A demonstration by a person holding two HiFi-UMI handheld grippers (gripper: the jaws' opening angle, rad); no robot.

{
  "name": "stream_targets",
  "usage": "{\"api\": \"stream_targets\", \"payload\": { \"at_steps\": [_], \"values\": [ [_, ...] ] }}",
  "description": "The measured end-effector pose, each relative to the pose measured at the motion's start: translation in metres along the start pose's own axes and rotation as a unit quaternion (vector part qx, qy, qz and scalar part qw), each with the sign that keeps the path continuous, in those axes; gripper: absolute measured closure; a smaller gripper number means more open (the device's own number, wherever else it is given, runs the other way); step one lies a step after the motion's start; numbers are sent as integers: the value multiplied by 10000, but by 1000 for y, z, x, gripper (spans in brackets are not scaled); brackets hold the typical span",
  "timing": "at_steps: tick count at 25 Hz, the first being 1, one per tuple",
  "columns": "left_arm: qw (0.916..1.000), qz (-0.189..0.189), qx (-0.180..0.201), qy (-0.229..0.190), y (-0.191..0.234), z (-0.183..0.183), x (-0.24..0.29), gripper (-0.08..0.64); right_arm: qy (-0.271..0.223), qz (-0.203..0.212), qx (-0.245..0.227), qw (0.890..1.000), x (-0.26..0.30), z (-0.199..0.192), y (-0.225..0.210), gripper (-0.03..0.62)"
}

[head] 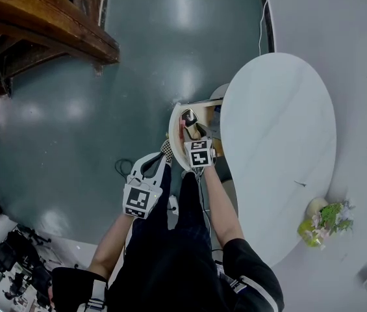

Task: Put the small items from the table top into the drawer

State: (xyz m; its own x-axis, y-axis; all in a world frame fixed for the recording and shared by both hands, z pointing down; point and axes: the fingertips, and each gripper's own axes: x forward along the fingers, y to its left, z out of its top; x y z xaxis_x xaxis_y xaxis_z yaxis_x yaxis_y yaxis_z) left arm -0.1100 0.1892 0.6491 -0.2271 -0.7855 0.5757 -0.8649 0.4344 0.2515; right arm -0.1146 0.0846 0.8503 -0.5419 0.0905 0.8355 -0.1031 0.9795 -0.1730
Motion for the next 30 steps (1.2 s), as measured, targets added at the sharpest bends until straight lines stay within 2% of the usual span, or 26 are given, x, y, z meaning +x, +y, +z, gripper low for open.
{"api": "stream_targets", "payload": {
  "at_steps": [9,14,19,30],
  "values": [
    [9999,-4,93,-137,-7,18,-9,538,-127,70,-91,9999,-23,12,5,388],
    [9996,-7,140,-239,-12,32,-17,538,-214,73,-105,9997,-41,19,11,411],
    [9992,0,86,-391,-15,46,-27,538,-408,41,-123,9991,-66,29,21,470],
    [9962,-181,535,-656,-44,90,-55,538,-1157,-172,-199,9929,-155,72,29,545]
  ]
}}
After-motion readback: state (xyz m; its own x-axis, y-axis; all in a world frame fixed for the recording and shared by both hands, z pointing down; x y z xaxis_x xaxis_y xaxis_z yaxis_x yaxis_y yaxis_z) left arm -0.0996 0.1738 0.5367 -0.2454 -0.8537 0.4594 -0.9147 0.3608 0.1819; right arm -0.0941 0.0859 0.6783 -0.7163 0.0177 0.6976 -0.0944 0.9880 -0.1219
